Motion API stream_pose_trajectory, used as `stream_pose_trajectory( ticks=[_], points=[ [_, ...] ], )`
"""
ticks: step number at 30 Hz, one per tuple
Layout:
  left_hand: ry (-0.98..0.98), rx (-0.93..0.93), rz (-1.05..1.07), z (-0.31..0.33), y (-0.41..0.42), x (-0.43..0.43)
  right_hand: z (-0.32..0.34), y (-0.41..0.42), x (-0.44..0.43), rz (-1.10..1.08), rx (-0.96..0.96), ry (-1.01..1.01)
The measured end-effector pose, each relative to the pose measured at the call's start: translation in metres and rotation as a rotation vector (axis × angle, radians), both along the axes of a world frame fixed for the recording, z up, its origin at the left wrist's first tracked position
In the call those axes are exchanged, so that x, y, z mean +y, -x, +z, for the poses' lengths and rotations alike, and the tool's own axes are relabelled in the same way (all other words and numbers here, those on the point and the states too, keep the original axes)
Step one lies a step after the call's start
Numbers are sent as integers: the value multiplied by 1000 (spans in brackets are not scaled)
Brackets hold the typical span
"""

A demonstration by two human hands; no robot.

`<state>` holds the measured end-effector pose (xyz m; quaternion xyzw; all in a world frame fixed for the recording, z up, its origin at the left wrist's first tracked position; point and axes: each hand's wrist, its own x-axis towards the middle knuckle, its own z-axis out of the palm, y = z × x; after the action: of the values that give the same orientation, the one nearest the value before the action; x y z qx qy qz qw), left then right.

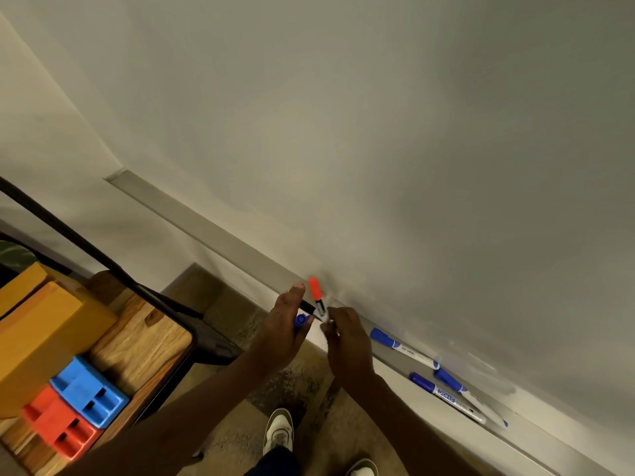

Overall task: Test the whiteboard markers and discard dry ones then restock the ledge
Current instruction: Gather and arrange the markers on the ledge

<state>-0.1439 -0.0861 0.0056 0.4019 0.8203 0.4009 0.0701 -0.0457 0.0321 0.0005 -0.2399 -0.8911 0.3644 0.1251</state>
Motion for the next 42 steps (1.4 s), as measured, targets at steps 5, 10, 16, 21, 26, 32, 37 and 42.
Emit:
stream_pose_trajectory(
  ticks=[5,10,16,21,26,32,37,42],
  points=[
    [251,-122,31,-4,7,-14,-5,-6,19,-22,-241,-380],
    [506,330,31,-1,14,-16,-16,-5,26,32,-292,-421],
    [610,479,-14,-14,24,-13,-18,-3,25,67,-336,-494],
    [682,488,8,-16,25,-9,-18,2,24,38,-414,-530],
    [714,500,-4,-14,26,-8,-20,2,28,21,-413,-525],
    [717,479,-18,-12,27,-9,-23,-4,29,42,-372,-571],
    [706,483,-16,-10,27,-9,-23,-4,30,47,-359,-581],
    [662,475,-21,-3,25,-5,-20,-2,25,25,-319,-506]
  ],
)
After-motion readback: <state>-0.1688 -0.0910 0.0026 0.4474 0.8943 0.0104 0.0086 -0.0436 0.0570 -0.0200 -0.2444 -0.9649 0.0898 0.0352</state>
